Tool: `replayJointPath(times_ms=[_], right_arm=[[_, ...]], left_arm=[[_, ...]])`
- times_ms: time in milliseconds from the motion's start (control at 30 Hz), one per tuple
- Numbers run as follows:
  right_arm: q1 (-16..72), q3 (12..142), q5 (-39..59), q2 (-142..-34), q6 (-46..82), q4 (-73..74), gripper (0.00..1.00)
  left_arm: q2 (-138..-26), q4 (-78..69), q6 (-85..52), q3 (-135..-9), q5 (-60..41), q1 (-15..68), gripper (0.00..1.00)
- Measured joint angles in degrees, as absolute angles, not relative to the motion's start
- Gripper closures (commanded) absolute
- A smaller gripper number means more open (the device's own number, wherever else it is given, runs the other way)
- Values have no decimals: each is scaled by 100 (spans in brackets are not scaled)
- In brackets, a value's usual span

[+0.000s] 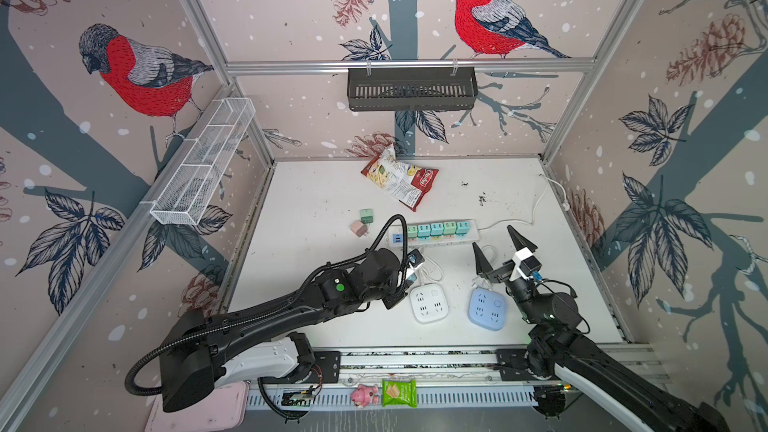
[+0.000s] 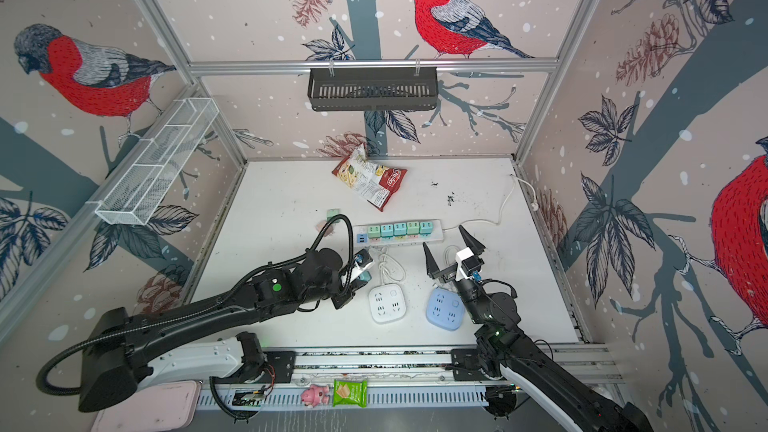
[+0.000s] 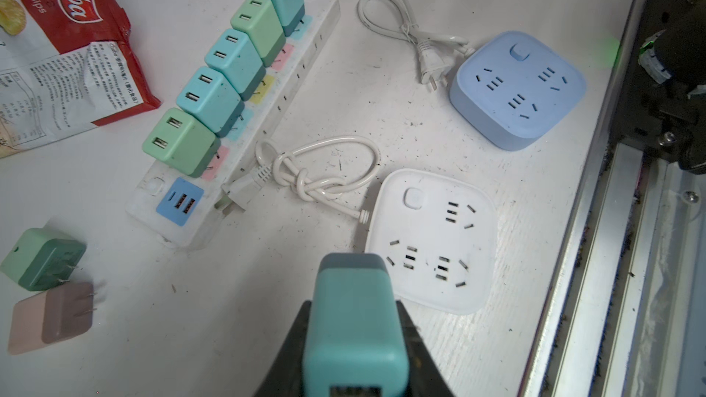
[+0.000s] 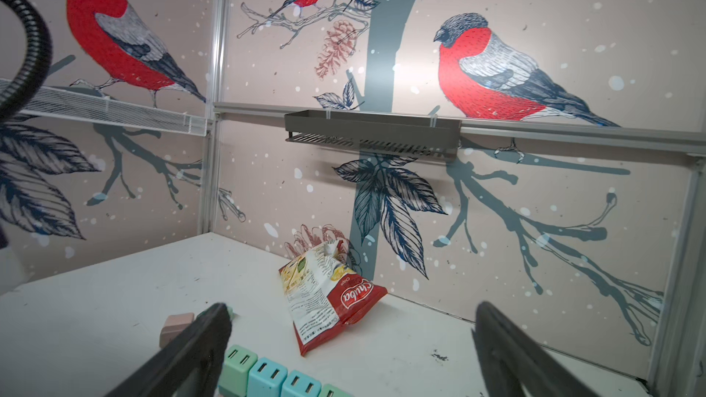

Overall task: Insert the plug
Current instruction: 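Move the teal adapter with the left gripper over the white socket cube, then lower the teal adapter with the left gripper into the white socket cube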

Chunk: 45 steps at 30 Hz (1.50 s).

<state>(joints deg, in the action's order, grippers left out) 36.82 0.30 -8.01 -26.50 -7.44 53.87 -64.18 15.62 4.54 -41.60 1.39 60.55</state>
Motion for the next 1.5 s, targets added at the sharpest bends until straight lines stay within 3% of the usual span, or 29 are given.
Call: replayJointPath(times_ms=[400,567,767,1500], right_arm=[[3087,27,-1004,-3205,-141,5531,1],[2403,27,-1728,-3614,558,5474,1],[1793,27,-1643,-3704,1238,5310,0],[1697,27,-1107,-4539,1520,5450,0]], left_arm=[[-7760,1481,506,-5030,-47,6718,100],[-8243,1575,602,-5341,-150,6788,100],[-8580,1778,607,-5610,-176,6794,100],[-9640,2744,895,-6434,-322,6973,100]])
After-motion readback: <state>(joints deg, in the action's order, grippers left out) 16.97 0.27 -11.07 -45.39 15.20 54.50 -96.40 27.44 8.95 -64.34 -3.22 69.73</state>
